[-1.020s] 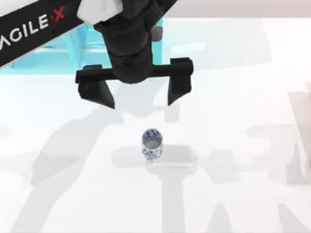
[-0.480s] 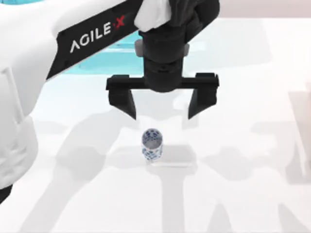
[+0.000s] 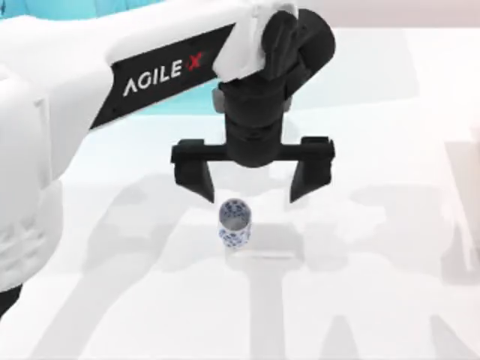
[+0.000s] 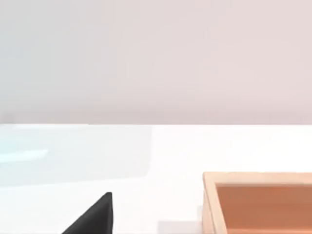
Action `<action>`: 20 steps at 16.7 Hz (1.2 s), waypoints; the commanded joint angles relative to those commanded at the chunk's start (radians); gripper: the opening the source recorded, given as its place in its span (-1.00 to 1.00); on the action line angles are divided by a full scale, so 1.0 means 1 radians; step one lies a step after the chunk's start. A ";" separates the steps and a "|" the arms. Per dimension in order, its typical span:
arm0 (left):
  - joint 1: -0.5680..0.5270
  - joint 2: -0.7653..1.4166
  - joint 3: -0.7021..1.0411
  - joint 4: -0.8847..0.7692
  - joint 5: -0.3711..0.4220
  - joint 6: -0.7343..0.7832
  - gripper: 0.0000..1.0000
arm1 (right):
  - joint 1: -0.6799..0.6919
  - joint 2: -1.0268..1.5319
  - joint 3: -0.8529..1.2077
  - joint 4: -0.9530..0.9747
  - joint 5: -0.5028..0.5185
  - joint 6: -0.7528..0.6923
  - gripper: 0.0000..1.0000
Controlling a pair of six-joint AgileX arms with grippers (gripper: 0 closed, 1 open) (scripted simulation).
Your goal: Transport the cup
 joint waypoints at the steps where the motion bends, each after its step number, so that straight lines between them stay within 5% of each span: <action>1: 0.000 0.006 -0.041 0.050 0.000 0.000 1.00 | 0.000 0.000 0.000 0.000 0.000 0.000 1.00; 10: -0.002 0.028 -0.181 0.208 0.000 -0.001 1.00 | 0.000 0.000 0.000 0.000 0.000 0.000 1.00; 20: -0.002 0.028 -0.181 0.208 0.000 -0.001 -0.51 | 0.000 0.000 0.000 0.000 0.000 0.000 1.00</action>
